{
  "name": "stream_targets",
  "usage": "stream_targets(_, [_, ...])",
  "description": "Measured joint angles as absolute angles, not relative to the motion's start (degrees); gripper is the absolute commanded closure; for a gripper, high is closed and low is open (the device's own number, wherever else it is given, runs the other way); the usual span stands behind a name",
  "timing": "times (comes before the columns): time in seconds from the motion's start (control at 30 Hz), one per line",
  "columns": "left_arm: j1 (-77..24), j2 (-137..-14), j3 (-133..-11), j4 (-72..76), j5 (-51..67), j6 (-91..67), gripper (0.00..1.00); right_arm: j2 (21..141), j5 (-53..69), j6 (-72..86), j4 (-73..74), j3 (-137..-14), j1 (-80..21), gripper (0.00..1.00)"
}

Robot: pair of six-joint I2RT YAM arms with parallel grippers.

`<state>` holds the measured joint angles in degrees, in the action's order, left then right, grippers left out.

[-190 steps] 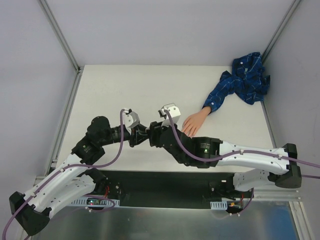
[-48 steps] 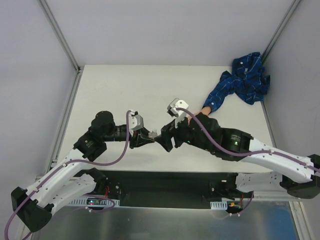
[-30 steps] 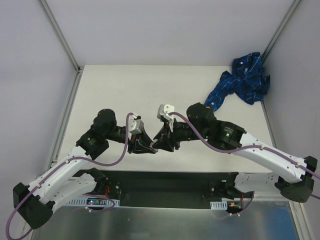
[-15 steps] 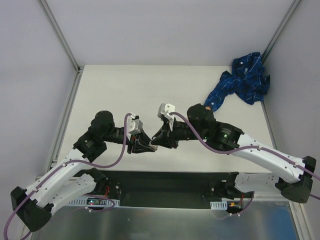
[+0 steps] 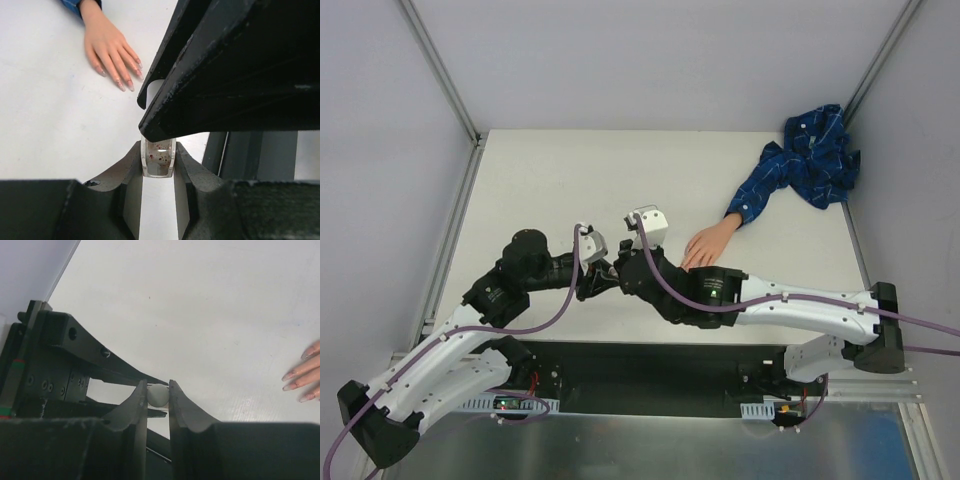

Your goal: Paint the nails

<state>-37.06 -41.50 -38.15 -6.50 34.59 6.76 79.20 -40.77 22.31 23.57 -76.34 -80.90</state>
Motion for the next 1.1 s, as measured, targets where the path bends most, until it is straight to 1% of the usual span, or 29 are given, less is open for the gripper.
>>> stream_targets(0.07, [-37.1,-41.5,-38.0,-6.6,33.4,7.0,1.00,80.6,-43.6,24.9,24.4,-77.2,-81.3,0.93])
stream_targets(0.1, [-37.1,-41.5,-38.0,-6.5,33.1,7.1,1.00,80.8,-44.4,25.6,24.4,-77.4,-81.3,0.88])
stream_targets(0.13, [-37.1,-41.5,-38.0,-6.3,32.9,7.1,1.00,80.8,-44.8,26.0,24.4,-77.4,-81.3,0.76])
stream_targets(0.2, [-37.1,-41.5,-38.0,-5.5,33.1,7.1,1.00,80.3,-44.8,25.9,24.2,-77.4,-81.3,0.63])
stream_targets(0.23, [-37.1,-41.6,-38.0,-4.9,33.3,7.1,1.00,79.9,-44.3,25.5,24.3,-77.4,-81.3,0.54])
stream_targets(0.3, [-37.0,-41.7,-38.0,-3.0,33.2,7.1,1.00,78.9,-42.9,23.7,25.6,-77.3,-81.3,0.45])
stream_targets(0.33, [-36.6,-41.8,-38.1,-2.4,33.3,7.1,1.00,78.2,-42.2,22.1,26.1,-77.1,-81.2,0.36])
stream_targets(0.4, [-36.6,-42.2,-38.1,-1.3,34.0,7.1,1.00,76.3,-39.3,19.0,27.3,-76.8,-80.9,0.26])
stream_targets(0.53, [-36.6,-43.0,-38.3,-0.6,37.7,7.0,1.00,71.4,-32.4,11.2,29.5,-76.8,-78.8,0.23])
stream_targets(0.67, [-36.7,-44.8,-39.3,-0.3,45.6,6.5,1.00,67.2,-20.1,2.1,29.9,-76.7,-73.6,0.27])
stream_targets(0.7, [-36.7,-45.3,-39.7,-0.2,48.4,6.3,1.00,66.5,-16.3,-0.1,29.7,-76.6,-72.1,0.30])
stream_targets(0.77, [-36.7,-45.8,-40.0,0.3,52.2,5.8,1.00,65.6,-7.9,-4.2,29.2,-76.0,-69.4,0.34])
stream_targets(0.8, [-36.7,-45.9,-40.1,0.6,53.9,5.4,1.00,65.5,-4.3,-5.8,28.9,-75.6,-68.3,0.38])
stream_targets(0.87, [-36.7,-46.3,-40.1,1.1,56.8,4.9,1.00,65.5,1.7,-8.4,28.7,-75.1,-67.1,0.41])
stream_targets(0.93, [-36.7,-46.7,-40.1,1.4,58.7,4.5,1.00,65.8,6.2,-10.2,28.4,-74.8,-66.4,0.45])
stream_targets(1.1, [-36.7,-47.4,-40.1,1.5,60.5,3.9,1.00,66.0,12.6,-12.5,27.0,-74.7,-65.3,0.52])
